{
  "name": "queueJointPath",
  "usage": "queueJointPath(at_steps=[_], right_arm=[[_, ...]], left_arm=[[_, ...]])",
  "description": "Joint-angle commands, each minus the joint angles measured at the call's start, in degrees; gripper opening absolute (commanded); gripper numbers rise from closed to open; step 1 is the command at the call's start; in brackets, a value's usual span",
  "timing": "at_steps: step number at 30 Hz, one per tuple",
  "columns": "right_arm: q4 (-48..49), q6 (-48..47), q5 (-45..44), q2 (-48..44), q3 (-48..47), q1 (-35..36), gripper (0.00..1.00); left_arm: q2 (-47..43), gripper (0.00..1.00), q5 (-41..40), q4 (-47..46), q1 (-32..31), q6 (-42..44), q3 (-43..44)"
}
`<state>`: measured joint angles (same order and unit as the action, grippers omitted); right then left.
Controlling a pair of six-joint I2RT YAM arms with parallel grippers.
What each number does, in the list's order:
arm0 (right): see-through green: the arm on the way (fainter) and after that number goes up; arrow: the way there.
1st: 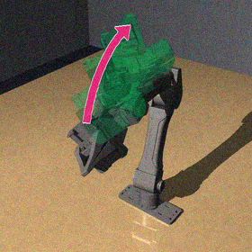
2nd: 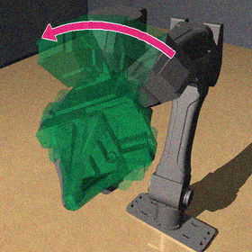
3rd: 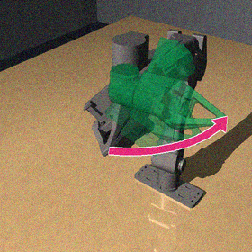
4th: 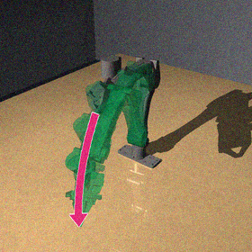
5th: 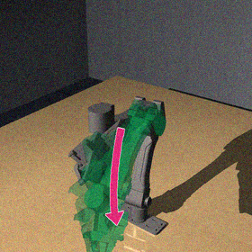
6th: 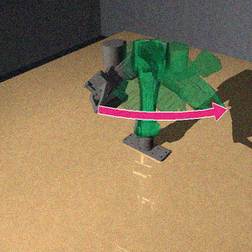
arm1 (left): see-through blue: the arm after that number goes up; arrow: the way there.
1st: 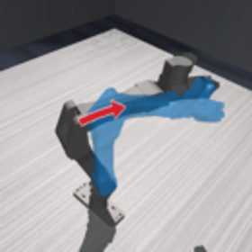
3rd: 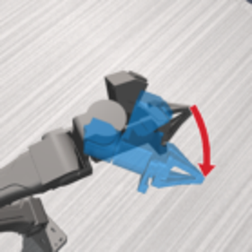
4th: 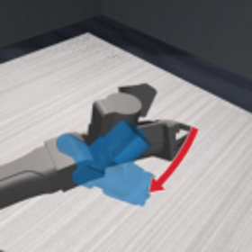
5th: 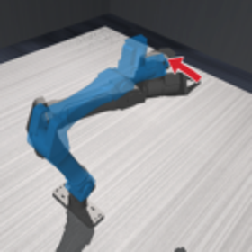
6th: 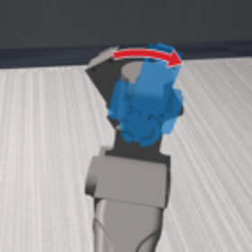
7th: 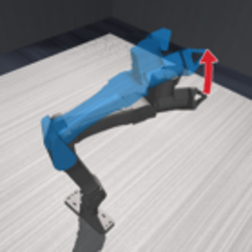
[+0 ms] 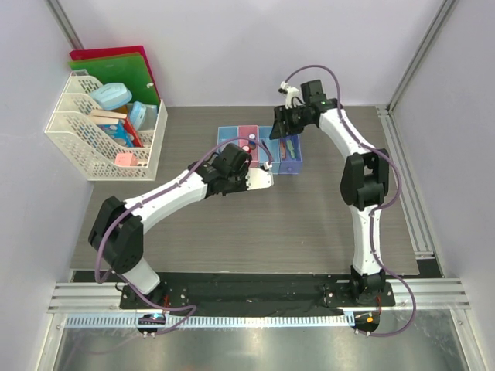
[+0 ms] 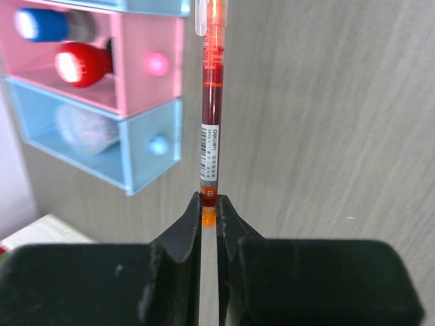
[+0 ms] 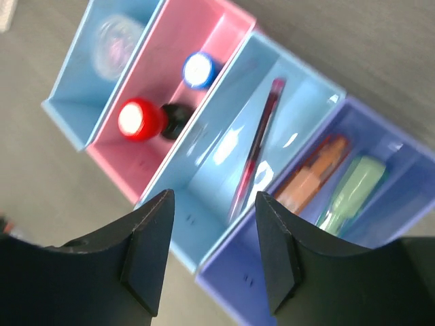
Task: Sort the stationery into containers
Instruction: Pick up the pen from the center of the board, then place the pen in the storage box.
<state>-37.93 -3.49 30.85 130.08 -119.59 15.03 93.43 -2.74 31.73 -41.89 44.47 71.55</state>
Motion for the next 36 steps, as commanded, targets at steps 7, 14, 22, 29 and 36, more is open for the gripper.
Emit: queueJointPath(at_steps=[7,14,22,29,36], right_arm=[[-27.1,-16.0,17.7,-4.2,-1.4,1.5,0.54],[-33.3,-18.1,22.6,-2.0,-5.5,2.9,0.54],[-35.0,-18.0,25.1,-1.3,-6.1,3.2,0.55],[-38.0,-21.5,25.4,-1.1,-4.1,4.9,0.55],[-38.3,-22.4,23.9,-1.2,-2.9,7.4,0.54]], left_arm=[[-7.5,0.00,-1.9,-7.7,-0.5,7.4,-0.2],[-7.7,0.00,-1.4,-7.6,-1.4,9.4,-2.1],[-6.8,0.00,-2.0,-8.8,-1.7,12.3,-3.9],[-6.1,0.00,-2.1,-9.7,-1.7,12.8,-2.5],[-5.7,0.00,-2.2,-9.6,-1.7,13.2,-1.2]])
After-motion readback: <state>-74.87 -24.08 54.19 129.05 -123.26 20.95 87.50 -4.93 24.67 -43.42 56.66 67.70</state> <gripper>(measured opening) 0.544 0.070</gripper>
